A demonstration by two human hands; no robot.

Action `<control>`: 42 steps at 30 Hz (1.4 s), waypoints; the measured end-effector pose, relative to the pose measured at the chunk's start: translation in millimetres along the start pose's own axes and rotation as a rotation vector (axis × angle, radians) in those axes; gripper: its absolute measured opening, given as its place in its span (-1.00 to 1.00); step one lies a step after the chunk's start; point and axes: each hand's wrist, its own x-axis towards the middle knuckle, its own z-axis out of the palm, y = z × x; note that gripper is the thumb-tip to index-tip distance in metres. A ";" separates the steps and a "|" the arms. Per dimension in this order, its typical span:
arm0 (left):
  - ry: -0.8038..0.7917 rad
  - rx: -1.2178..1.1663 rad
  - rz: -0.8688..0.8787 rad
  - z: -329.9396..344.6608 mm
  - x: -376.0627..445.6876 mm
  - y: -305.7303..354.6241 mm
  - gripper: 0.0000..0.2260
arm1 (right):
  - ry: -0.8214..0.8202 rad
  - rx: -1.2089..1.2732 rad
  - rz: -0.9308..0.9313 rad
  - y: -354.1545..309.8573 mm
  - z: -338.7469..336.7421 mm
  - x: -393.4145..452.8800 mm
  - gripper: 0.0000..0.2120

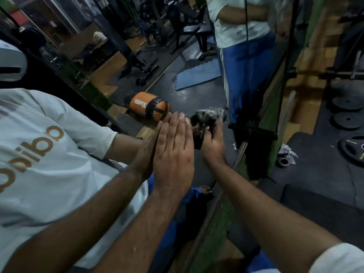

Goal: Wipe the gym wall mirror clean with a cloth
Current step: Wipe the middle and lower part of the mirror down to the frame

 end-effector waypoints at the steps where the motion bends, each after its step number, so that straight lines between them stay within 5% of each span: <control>1: -0.012 0.037 0.017 2.1 -1.1 -0.4 -0.44 | 0.060 0.033 0.228 1.8 0.8 -0.2 -0.41; 2: -0.017 0.050 0.018 4.1 -1.0 -1.3 -0.44 | 0.094 0.044 0.417 -2.6 2.7 2.2 -0.46; 4: -0.013 0.038 0.006 5.5 -0.4 -1.7 -0.47 | 0.048 0.067 0.468 -14.1 8.9 9.6 -0.47; 8: -0.001 0.061 0.012 6.0 0.3 -1.2 -0.48 | -0.136 0.190 0.011 -34.8 8.6 -8.6 -0.36; 10: 0.000 0.049 0.018 7.3 0.2 -1.9 -0.49 | -0.118 0.072 -0.046 -17.2 6.5 -17.8 -0.33; 14: -0.014 -0.031 0.018 0.3 0.0 -3.8 -0.46 | 0.005 0.013 0.369 -13.7 5.0 -9.2 -0.37; 18: -0.001 -0.173 -0.050 -15.9 -19.5 -6.6 -0.47 | -0.166 -0.018 -0.088 -52.8 -1.0 -28.3 -0.30; 21: -0.033 -0.038 -0.132 -29.9 -40.4 -13.9 -0.43 | -0.195 -0.083 -0.281 -43.3 0.8 -54.9 -0.28; 26: -0.108 0.184 -0.115 -29.4 -55.3 -21.1 -0.35 | -0.094 0.057 0.393 -41.7 17.7 -64.7 -0.33; 32: 0.002 0.054 -0.072 -31.4 -56.1 -30.1 -0.45 | -0.290 -0.040 -0.267 -45.2 3.6 -93.1 -0.34; 37: 0.084 -0.093 -0.070 -53.0 -89.4 -46.1 -0.45 | -0.094 -0.019 0.318 -32.3 21.0 -116.1 -0.37; 42: -0.001 0.066 -0.050 -64.9 -125.9 -71.9 -0.41 | -0.174 0.134 -0.194 -85.7 41.5 -157.7 -0.33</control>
